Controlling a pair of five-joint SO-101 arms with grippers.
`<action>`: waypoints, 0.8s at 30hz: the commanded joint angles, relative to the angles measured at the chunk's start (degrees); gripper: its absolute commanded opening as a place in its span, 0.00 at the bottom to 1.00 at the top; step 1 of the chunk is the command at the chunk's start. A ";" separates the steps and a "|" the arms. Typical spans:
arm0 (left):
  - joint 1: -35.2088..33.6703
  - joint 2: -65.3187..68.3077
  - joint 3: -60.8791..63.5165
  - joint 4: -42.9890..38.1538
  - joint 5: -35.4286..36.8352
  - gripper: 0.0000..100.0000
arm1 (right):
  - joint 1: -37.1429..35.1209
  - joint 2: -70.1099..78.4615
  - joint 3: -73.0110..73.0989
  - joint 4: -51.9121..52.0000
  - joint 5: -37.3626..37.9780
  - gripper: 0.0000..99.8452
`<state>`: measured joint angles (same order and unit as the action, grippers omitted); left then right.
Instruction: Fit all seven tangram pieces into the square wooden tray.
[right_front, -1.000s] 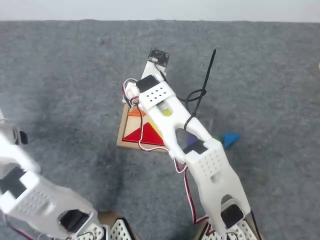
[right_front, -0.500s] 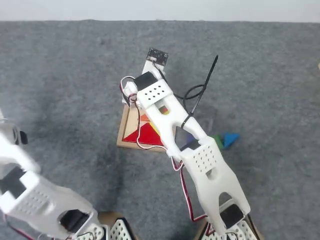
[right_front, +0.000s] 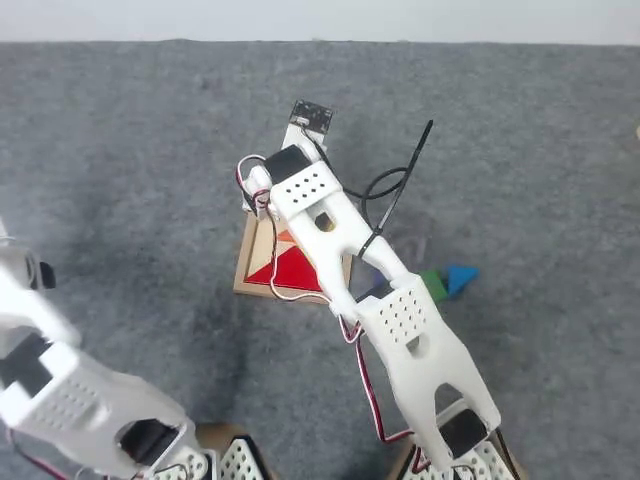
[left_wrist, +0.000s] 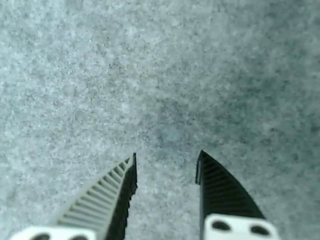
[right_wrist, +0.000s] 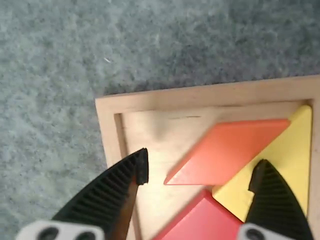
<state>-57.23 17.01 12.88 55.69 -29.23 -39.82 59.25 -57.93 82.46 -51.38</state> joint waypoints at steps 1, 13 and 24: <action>0.18 -0.88 -0.22 -0.53 -0.09 0.19 | 0.31 1.71 -3.52 -1.36 3.08 0.31; 0.18 -0.88 -0.22 -0.44 -0.09 0.19 | -2.95 7.16 -10.37 1.19 5.10 0.26; -0.53 -0.97 -0.22 -0.44 -0.09 0.19 | -1.89 9.27 -14.24 5.76 4.84 0.25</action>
<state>-57.23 17.01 12.88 55.69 -29.23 -41.93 68.04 -71.21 87.38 -46.37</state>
